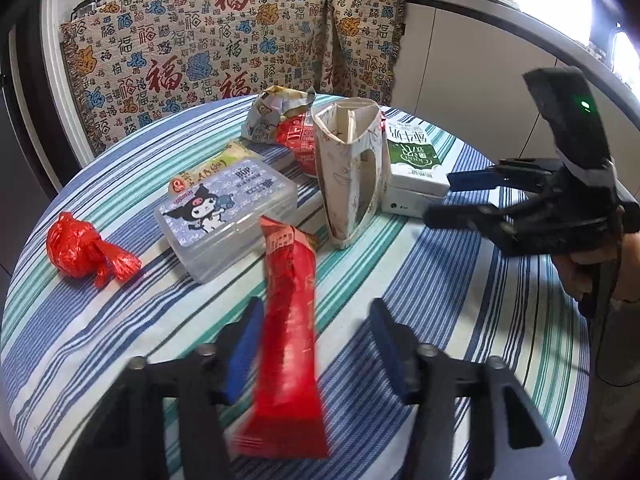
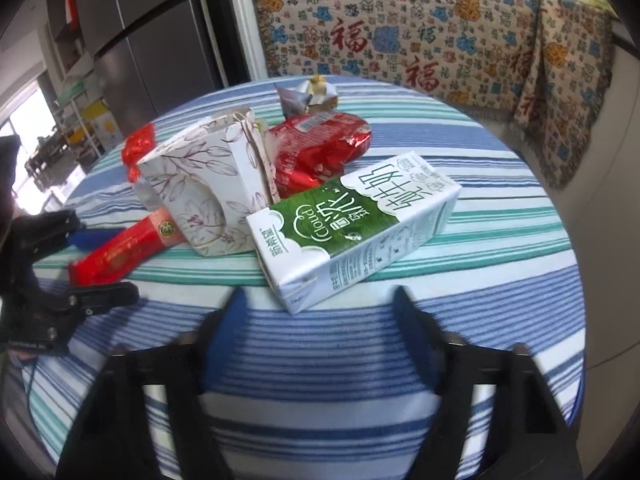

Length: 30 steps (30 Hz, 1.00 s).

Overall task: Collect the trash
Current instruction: 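Grasp the long red snack packet with the left tool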

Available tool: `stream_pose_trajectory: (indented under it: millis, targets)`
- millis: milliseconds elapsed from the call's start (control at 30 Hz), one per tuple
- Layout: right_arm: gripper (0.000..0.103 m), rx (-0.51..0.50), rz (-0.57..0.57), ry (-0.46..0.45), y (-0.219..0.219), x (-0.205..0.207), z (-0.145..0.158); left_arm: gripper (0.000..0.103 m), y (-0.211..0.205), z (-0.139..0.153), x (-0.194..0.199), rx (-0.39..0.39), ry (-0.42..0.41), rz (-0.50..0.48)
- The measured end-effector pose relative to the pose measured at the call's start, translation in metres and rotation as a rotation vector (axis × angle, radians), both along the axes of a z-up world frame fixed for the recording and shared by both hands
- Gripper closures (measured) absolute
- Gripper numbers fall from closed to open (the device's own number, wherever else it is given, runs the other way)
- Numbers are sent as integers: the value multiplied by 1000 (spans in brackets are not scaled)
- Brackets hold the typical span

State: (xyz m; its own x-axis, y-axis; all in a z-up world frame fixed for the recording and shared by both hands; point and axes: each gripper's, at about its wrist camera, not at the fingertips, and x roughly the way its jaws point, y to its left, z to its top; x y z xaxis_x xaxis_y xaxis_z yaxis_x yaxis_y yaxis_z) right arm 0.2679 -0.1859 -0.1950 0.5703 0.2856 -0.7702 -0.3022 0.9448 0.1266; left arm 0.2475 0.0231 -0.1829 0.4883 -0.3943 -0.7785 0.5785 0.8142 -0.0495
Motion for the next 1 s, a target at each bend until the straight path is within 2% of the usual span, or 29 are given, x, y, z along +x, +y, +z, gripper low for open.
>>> stream_pose_trajectory:
  millis: [33, 67, 100, 167, 300, 400, 467, 533, 600, 700, 733, 767, 800, 900, 967, 1000]
  targets:
    - [71, -3, -15, 8, -4, 3, -2, 70, -1, -1, -1, 3, 6, 4]
    - [84, -6, -43, 7, -10, 2, -4, 73, 0, -2, -2, 9, 11, 11]
    - [87, -6, -67, 8, -19, 2, -4, 75, 1, -2, -3, 15, 10, 19]
    - [88, -6, -97, 18, -37, 1, -4, 79, 1, -2, -5, 21, 21, 32]
    - [88, -72, -223, 22, -83, -4, -5, 79, -3, -2, -7, 29, 37, 74]
    - [66, -108, -294, 9, -99, -5, 1, 79, -10, -1, -10, 34, 45, 109]
    - [19, 1, -292, -28, -99, -7, 14, 79, -13, 0, -15, 20, 57, 146]
    - [5, 128, -248, -61, -86, -5, 28, 78, -15, -1, -20, 5, 73, 199]
    - [6, 134, -195, -79, -59, 6, 35, 76, -16, -3, -26, -9, 76, 249]
    - [9, 40, -164, -48, -27, 31, 25, 75, -20, -3, -36, -1, 63, 275]
    - [19, 26, -171, -28, -24, 36, 17, 74, -22, -3, -41, 1, 60, 275]
    - [37, 10, -187, -3, -26, 40, 9, 72, -23, -3, -44, 3, 55, 272]
    - [47, -2, -198, 27, -31, 42, 2, 72, -23, -3, -46, 10, 51, 268]
    - [51, -1, -187, 43, -48, 33, -2, 65, -26, -2, -48, 33, 48, 248]
    - [51, -11, -172, 40, -62, 21, 0, 53, -23, -1, -48, 53, 35, 262]
    - [50, -18, -175, 50, -67, 16, 0, 52, -22, 0, -48, 55, 29, 269]
